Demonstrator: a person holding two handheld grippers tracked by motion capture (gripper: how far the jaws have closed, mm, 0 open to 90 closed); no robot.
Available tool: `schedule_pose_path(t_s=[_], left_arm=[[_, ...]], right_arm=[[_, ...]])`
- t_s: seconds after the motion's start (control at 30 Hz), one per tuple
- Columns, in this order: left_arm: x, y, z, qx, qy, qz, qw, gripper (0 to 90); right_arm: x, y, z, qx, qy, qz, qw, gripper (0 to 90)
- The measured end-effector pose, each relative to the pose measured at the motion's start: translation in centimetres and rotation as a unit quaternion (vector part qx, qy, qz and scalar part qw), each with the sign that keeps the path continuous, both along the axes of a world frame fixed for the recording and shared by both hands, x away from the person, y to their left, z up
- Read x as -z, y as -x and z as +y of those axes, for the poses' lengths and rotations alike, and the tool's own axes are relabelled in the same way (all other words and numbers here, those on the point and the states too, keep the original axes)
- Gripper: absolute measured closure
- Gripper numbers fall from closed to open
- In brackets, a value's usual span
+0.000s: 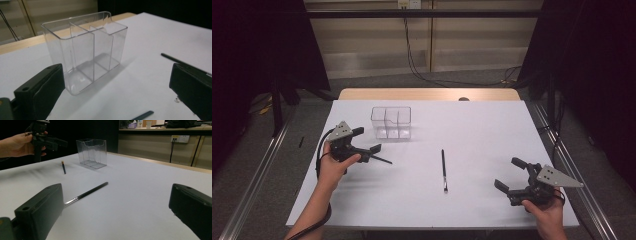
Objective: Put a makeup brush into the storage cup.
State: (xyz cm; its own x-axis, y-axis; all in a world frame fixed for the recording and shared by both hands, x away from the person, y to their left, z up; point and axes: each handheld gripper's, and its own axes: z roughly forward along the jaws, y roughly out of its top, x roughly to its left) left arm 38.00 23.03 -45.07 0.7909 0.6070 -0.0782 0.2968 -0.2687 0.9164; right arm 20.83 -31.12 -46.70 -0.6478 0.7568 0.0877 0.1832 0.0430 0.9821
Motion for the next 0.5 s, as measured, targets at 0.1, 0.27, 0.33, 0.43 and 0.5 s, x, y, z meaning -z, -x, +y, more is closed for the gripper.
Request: schedule_pose_path(t_s=[0.1, 0.27, 0.33, 0.43, 0.5], left_arm=[[-0.2, -0.3, 0.0, 0.003, -0.014, 0.008, 0.9999, 0.0], [-0.4, -1.0, -0.4, 0.025, -0.062, 0.052, 0.9964, 0.0], [-0.4, -1.1, -0.5, 0.028, -0.081, 0.05, 0.9951, 0.0], [-0.4, -1.3, -0.8, 0.041, -0.106, 0.062, 0.9916, 0.0], [-0.4, -1.4, -0.9, 0.048, -0.116, 0.075, 0.9892, 0.0]], right_arm=[[0.0, 0.0, 0.0, 0.0, 0.0, 0.0, 1.0, 0.0], [0.0, 0.0, 0.0, -0.002, 0.002, 0.001, 1.0, 0.0], [0.0, 0.0, 0.0, -0.002, 0.002, 0.001, 1.0, 0.0], [0.0, 0.0, 0.1, -0.002, 0.003, 0.002, 1.0, 0.0], [0.0, 0.0, 0.0, -0.002, 0.005, 0.002, 1.0, 0.0]])
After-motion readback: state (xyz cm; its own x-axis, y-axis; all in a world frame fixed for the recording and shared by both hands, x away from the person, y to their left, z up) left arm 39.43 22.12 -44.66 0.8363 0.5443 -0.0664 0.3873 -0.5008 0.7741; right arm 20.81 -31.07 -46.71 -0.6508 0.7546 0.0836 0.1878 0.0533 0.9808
